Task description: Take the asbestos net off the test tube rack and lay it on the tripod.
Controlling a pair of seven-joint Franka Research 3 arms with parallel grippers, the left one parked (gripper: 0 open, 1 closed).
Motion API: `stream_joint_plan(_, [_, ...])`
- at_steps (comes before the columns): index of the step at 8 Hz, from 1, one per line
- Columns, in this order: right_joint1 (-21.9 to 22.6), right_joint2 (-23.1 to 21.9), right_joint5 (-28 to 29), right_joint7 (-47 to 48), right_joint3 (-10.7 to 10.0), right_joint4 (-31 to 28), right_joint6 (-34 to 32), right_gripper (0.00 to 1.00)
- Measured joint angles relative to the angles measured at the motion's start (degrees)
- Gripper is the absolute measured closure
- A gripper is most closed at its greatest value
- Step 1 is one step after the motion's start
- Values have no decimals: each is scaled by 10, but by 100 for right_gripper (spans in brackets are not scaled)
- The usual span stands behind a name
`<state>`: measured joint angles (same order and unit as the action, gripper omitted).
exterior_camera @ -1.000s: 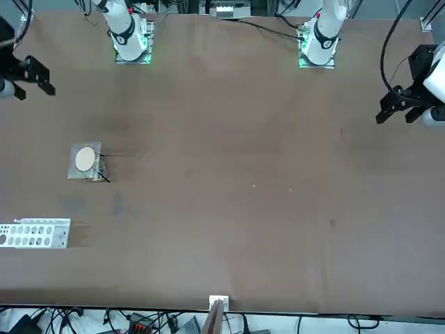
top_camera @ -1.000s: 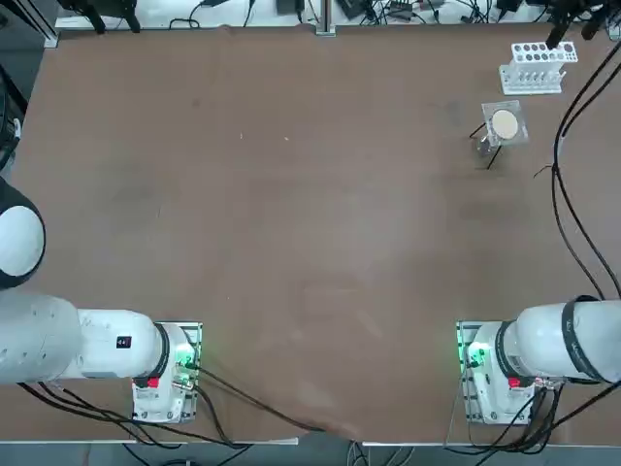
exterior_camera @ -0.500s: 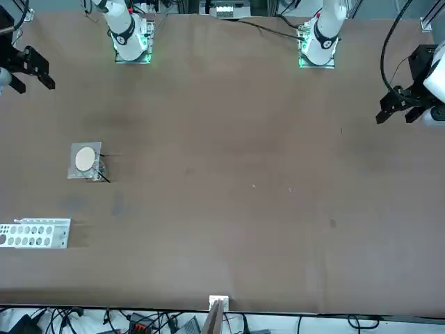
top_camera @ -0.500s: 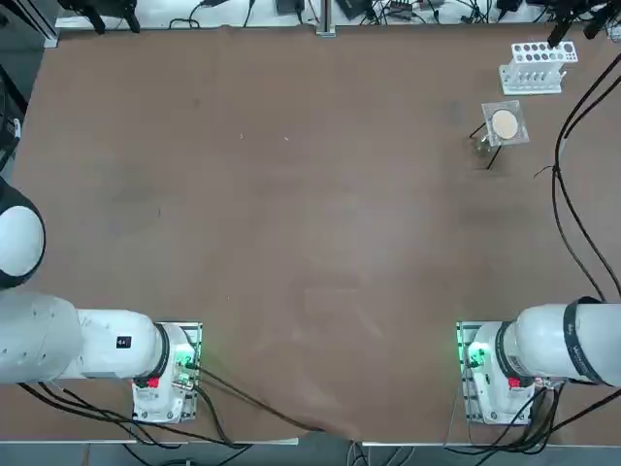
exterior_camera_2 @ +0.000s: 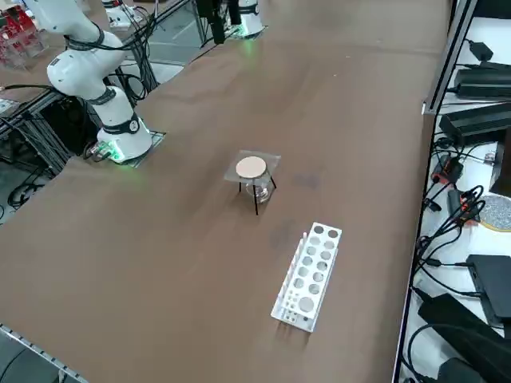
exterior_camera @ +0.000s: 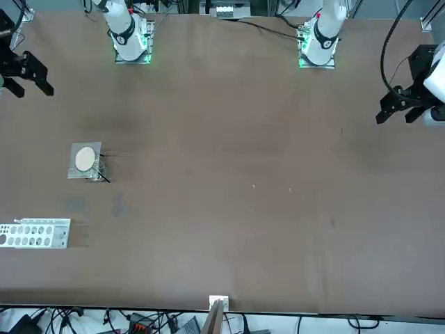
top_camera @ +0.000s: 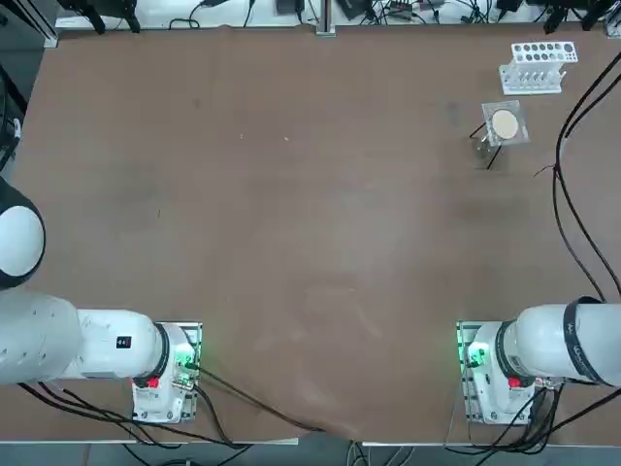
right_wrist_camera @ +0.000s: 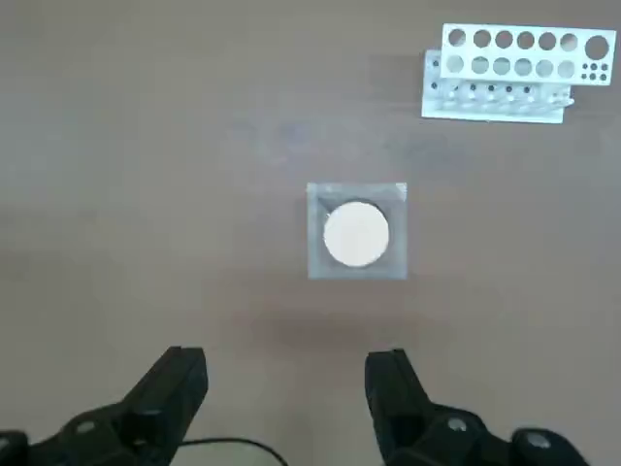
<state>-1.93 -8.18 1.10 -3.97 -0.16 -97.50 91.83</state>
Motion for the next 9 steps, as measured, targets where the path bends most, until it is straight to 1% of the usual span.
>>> stream_joint_plan(6, [0, 2, 5, 13, 1, 0, 1, 0])
stream_joint_plan(9, [0, 3, 5, 40, 1, 6, -15, 0])
